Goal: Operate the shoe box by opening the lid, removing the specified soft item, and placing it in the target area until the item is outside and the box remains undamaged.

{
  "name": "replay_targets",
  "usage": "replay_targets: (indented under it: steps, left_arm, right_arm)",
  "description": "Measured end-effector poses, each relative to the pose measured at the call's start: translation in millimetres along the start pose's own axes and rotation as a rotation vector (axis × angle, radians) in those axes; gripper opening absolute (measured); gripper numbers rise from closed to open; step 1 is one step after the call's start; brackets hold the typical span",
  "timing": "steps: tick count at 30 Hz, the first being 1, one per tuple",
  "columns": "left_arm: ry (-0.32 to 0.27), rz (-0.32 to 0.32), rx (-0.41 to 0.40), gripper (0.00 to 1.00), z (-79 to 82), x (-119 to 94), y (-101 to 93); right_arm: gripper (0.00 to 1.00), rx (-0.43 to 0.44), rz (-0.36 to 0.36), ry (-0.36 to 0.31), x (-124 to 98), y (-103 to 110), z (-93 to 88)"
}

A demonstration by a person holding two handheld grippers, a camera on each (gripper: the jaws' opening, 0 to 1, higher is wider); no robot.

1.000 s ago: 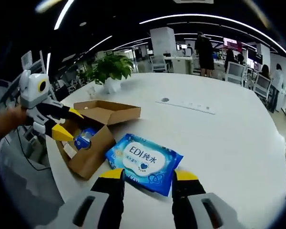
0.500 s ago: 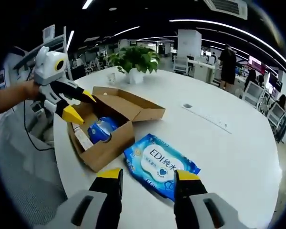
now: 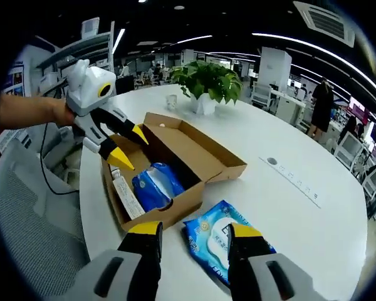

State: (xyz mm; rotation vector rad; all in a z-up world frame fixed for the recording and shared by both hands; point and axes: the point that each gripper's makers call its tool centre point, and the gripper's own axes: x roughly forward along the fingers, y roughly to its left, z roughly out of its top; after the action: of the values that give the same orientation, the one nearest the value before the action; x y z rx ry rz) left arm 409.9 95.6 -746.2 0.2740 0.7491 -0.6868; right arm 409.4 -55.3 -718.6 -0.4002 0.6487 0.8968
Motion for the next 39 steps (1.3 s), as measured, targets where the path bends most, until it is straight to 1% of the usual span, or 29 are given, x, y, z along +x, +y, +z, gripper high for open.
replay_targets:
  steps: [3,7,13,17,18,20,28,36,39]
  left_arm:
    - [0.017,-0.002,0.016,0.37,-5.5,2.2,2.9]
    - [0.023,-0.005,0.047,0.32,-8.7,6.5,7.9]
    - [0.023,-0.017,0.076,0.29,-4.5,14.8,9.2]
    - [0.02,-0.021,0.1,0.24,-0.2,20.0,8.8]
    - [0.022,-0.022,0.113,0.23,0.9,21.6,8.2]
    - [0.024,-0.023,0.138,0.21,1.5,25.0,8.2]
    - [0.039,-0.024,0.165,0.14,-3.5,34.1,11.1]
    - [0.064,-0.014,0.171,0.11,-15.1,43.6,18.2]
    - [0.071,-0.006,0.178,0.08,-19.4,47.9,19.9]
  right_arm:
    - [0.38,-0.042,0.012,0.0,9.6,7.4,6.3]
    - [0.35,-0.074,0.034,0.001,23.3,18.0,13.3]
    - [0.3,-0.117,0.048,-0.005,44.6,30.1,23.9]
    - [0.25,-0.127,0.054,-0.013,56.4,36.8,29.5]
    - [0.23,-0.138,0.055,-0.007,60.7,38.6,29.6]
    - [0.22,-0.144,0.058,0.001,67.7,40.9,29.5]
    - [0.17,-0.172,0.049,0.039,87.9,38.5,28.5]
    - [0.11,-0.207,0.037,0.103,110.3,36.1,20.7]
    - [0.07,-0.242,0.017,0.149,117.5,33.6,13.0]
